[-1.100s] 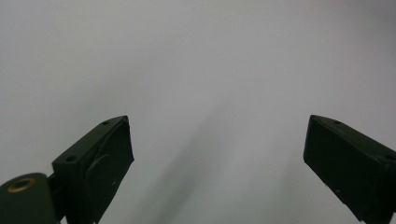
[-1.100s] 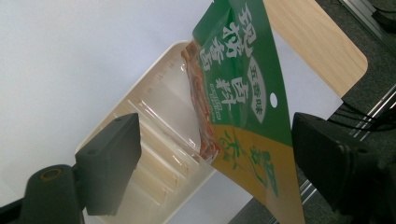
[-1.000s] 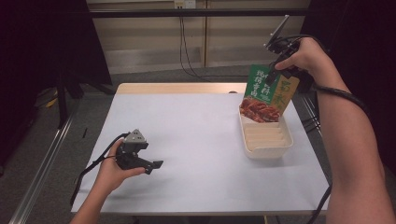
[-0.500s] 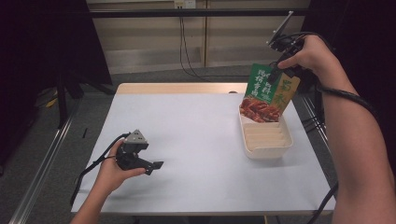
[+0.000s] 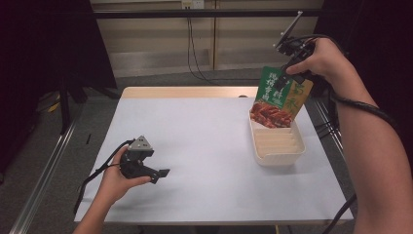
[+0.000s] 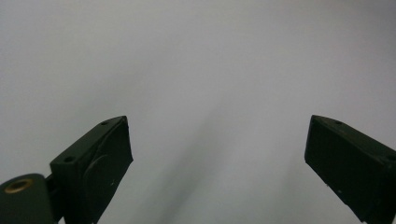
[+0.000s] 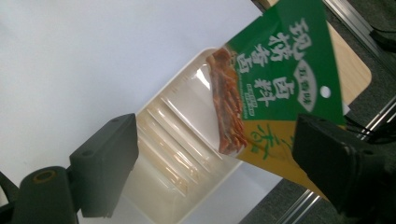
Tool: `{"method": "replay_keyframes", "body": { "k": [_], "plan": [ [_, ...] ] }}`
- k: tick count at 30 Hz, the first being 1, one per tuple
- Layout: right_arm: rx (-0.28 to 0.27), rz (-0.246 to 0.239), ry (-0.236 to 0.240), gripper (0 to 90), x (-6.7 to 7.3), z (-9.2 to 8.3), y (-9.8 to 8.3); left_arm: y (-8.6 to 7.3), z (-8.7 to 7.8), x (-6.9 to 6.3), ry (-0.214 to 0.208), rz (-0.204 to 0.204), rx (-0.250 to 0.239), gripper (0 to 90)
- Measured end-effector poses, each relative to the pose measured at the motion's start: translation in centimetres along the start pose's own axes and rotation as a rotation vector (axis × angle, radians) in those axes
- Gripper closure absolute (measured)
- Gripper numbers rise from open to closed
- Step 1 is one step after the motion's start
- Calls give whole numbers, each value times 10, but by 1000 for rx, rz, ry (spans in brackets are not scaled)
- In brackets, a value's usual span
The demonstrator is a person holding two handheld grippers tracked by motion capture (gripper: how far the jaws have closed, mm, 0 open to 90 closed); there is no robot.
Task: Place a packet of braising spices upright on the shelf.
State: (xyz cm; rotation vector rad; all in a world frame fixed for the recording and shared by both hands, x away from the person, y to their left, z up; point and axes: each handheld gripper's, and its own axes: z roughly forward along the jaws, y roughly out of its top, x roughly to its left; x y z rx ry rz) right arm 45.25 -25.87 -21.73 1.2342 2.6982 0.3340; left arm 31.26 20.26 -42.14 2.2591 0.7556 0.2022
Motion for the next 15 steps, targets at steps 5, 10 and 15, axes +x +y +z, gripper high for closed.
{"method": "replay_keyframes", "body": {
  "k": [5,10,15],
  "plan": [
    [6,-45,27,145,14,11,3,0,0,1,13,-5,-22,73],
    [-9,-80,52,145,26,18,6,0,0,1,2,-4,-9,71],
    [-8,-116,62,142,37,26,8,0,0,1,8,-3,-17,71]
  ]
}}
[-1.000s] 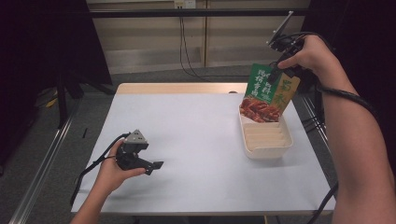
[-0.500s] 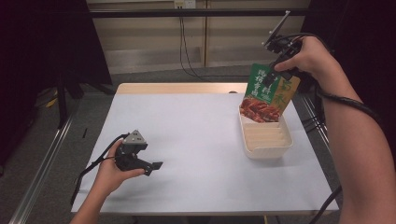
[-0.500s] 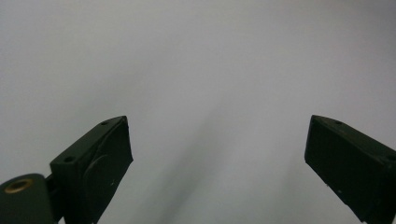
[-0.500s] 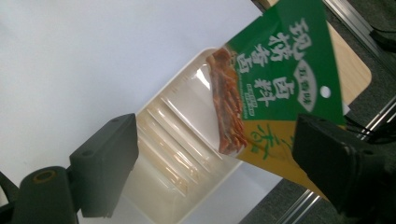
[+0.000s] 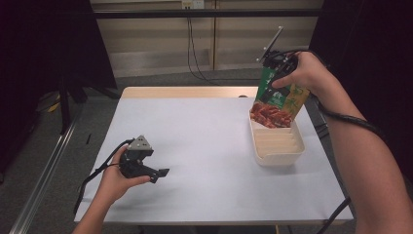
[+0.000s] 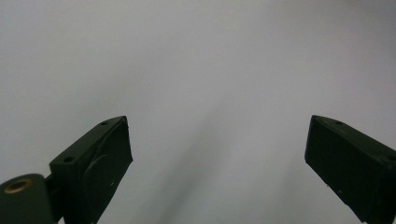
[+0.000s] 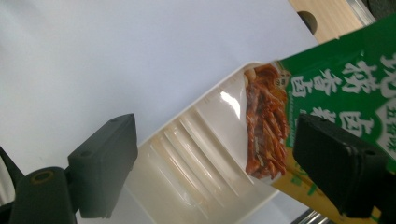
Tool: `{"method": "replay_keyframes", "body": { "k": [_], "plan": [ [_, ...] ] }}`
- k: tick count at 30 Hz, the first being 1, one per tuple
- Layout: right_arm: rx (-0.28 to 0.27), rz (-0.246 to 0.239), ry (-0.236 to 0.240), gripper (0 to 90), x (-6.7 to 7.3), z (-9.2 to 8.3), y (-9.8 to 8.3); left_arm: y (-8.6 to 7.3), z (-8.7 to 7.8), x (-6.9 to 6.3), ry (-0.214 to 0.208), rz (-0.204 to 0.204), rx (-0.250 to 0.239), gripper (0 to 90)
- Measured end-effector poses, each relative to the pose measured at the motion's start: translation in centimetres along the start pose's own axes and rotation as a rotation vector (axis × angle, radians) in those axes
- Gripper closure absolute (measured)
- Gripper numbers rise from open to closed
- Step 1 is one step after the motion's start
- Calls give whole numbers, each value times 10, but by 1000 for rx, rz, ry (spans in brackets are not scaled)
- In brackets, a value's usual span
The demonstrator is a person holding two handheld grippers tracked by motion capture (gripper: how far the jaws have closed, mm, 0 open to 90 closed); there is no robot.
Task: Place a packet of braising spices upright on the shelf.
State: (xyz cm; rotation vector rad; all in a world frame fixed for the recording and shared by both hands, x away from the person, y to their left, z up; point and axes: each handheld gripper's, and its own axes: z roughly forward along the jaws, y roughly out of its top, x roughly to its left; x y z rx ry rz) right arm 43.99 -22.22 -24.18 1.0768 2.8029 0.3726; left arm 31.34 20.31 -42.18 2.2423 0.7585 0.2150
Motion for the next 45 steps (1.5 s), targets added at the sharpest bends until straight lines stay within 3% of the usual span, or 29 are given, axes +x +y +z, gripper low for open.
{"method": "replay_keyframes", "body": {
  "k": [19,21,23,35,45],
  "plan": [
    [6,-142,90,135,47,48,9,0,0,-2,3,2,14,71],
    [6,-142,106,134,52,53,9,0,-1,-1,-4,16,23,71],
    [2,-153,109,134,55,59,10,-1,0,-1,-1,5,5,71],
    [-25,-203,154,131,78,86,7,-1,0,-1,1,16,17,71],
    [-49,-218,161,129,94,105,2,-1,2,-1,-4,17,17,71]
  ]
}}
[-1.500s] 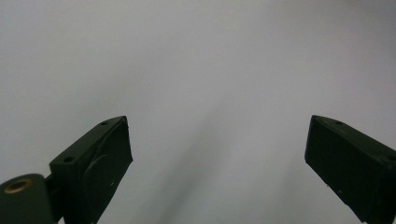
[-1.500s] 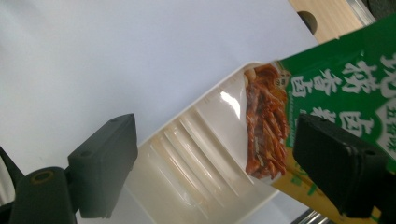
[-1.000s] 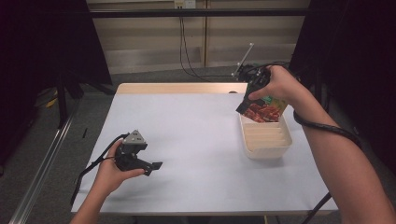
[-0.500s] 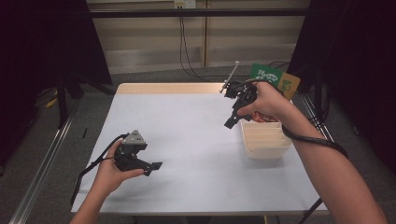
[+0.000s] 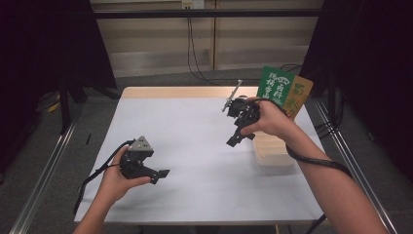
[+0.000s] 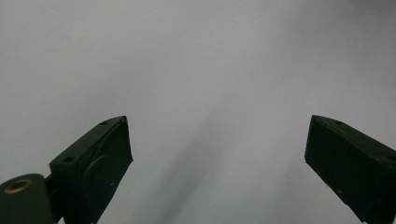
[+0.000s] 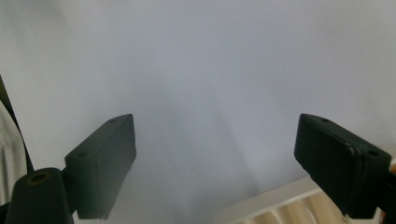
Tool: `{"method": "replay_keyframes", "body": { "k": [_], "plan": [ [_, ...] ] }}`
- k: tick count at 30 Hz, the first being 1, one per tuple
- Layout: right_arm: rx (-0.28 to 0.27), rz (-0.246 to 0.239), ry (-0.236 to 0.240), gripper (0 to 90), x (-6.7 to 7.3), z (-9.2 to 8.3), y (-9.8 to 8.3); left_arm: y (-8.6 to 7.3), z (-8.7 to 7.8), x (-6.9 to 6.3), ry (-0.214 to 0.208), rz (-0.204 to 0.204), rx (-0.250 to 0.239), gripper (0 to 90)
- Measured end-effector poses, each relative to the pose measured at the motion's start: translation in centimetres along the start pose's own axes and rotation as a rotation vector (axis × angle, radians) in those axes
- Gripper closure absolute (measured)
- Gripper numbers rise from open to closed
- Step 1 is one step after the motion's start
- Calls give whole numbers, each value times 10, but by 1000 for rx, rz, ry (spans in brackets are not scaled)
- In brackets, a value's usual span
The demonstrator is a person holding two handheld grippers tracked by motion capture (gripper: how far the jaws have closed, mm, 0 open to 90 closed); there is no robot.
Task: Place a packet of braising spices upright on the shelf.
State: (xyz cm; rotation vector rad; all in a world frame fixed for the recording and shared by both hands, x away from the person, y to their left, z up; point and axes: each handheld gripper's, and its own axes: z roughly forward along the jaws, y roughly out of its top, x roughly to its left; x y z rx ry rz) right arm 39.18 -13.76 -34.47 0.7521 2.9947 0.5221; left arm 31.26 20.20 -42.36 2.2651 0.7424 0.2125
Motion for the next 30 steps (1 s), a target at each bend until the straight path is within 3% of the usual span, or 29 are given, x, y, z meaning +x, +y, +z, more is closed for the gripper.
{"method": "replay_keyframes", "body": {
  "k": [16,30],
  "plan": [
    [-39,-4,47,131,13,30,-6,0,-1,0,1,-2,-1,70],
    [-9,-5,15,131,23,53,-24,0,0,0,2,5,-2,70]
  ]
}}
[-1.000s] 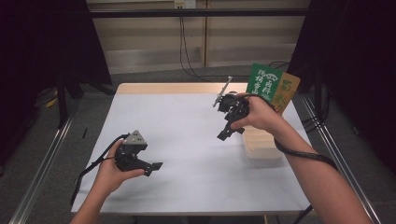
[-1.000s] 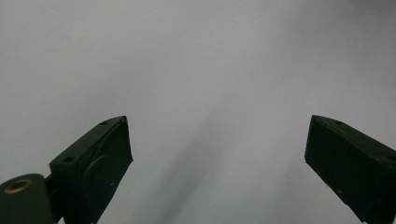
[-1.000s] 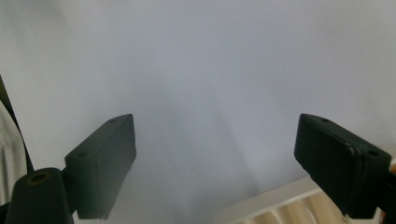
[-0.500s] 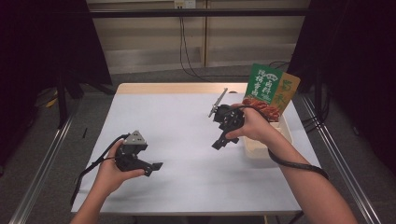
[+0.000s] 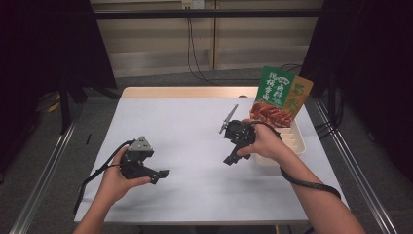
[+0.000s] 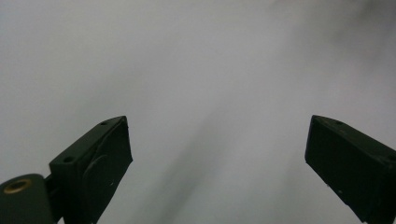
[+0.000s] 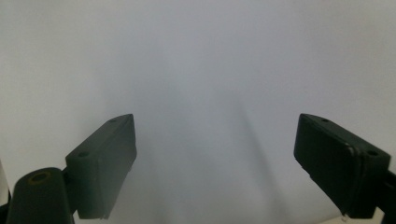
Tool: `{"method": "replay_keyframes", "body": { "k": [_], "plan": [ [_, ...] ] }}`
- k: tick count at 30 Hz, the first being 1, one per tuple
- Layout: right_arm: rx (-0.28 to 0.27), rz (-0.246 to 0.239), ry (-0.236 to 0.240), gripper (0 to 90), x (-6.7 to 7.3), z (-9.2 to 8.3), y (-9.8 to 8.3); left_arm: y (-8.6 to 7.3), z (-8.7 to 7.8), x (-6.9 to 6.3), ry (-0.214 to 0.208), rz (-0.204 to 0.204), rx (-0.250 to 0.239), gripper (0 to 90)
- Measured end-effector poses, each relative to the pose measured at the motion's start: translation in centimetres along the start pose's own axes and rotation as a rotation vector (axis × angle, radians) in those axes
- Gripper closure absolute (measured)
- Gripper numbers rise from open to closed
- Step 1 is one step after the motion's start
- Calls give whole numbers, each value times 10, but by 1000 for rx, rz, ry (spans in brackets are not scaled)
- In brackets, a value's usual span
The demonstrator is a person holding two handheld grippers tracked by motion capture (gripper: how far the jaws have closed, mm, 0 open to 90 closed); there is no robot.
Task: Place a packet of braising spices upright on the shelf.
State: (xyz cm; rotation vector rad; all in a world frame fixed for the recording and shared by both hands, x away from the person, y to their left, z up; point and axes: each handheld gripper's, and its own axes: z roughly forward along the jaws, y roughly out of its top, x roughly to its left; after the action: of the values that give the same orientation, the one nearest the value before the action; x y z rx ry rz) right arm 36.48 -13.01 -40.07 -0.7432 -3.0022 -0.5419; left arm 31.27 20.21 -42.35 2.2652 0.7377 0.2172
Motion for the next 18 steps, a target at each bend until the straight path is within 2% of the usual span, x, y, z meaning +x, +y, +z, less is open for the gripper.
{"method": "replay_keyframes", "body": {
  "k": [1,2,4,7,10,13,18],
  "plan": [
    [-5,-8,16,131,0,1,-1,0,0,-1,2,-9,4,70],
    [-17,1,26,131,1,3,-3,0,-1,0,15,2,14,70],
    [-44,16,53,131,2,4,-5,0,0,-1,-1,-6,17,70],
    [-44,10,40,131,4,8,-9,0,0,-1,-5,-10,12,70],
    [-52,17,53,132,6,12,-13,0,0,-1,-5,-3,18,70],
    [-43,23,38,131,9,18,-17,0,1,-1,-6,-5,18,70],
    [-49,22,42,131,16,28,-21,0,2,-1,-6,-6,8,70]
  ]
}}
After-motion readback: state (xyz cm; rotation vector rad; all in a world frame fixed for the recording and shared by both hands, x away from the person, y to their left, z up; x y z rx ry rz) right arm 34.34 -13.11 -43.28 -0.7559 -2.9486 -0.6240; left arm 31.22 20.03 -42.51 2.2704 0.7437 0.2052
